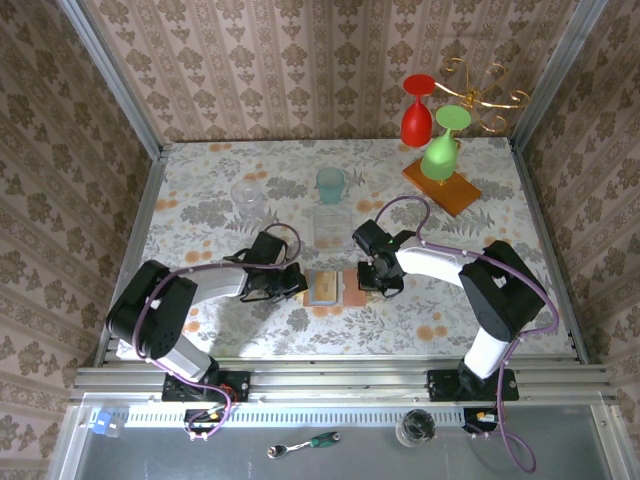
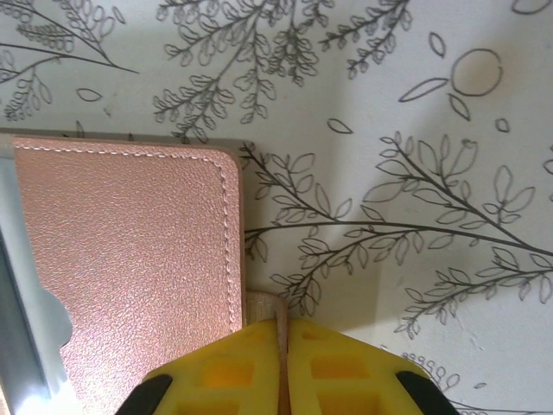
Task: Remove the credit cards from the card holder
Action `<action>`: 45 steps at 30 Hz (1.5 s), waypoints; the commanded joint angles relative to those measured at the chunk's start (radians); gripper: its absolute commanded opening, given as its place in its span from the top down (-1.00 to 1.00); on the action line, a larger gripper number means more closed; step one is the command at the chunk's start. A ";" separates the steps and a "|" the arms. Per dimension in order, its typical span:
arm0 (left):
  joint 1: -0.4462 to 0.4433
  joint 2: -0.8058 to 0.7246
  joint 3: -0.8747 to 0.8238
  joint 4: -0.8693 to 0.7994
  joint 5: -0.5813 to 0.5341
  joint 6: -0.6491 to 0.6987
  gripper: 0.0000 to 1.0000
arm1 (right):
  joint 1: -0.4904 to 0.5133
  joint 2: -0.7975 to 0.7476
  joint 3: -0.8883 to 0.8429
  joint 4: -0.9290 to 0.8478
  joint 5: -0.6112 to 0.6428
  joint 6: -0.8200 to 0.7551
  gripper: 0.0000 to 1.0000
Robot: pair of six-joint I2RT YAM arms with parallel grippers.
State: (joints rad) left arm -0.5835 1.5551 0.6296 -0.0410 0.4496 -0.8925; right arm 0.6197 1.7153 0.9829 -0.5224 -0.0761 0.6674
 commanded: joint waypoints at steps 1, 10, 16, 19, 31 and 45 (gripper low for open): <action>0.030 -0.005 -0.051 -0.163 -0.097 0.035 1.00 | -0.002 0.023 0.009 0.014 -0.029 -0.007 0.81; 0.042 -0.021 -0.020 -0.206 -0.092 0.061 1.00 | -0.001 0.025 0.029 -0.029 0.018 -0.012 0.71; 0.045 -0.003 -0.039 -0.186 -0.089 0.057 1.00 | -0.002 0.013 0.033 -0.112 0.110 -0.019 0.43; 0.047 -0.004 -0.039 -0.187 -0.089 0.056 1.00 | -0.002 0.004 0.033 -0.147 0.157 -0.027 0.30; 0.047 -0.001 -0.021 -0.183 -0.076 0.060 1.00 | -0.014 0.013 0.026 -0.209 0.239 -0.037 0.10; -0.013 0.023 0.038 -0.122 -0.041 0.046 1.00 | -0.044 -0.020 0.015 -0.224 0.243 -0.078 0.11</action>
State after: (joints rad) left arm -0.5865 1.5543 0.6567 -0.1043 0.4496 -0.8589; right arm 0.5873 1.7199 1.0084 -0.6735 0.1017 0.6151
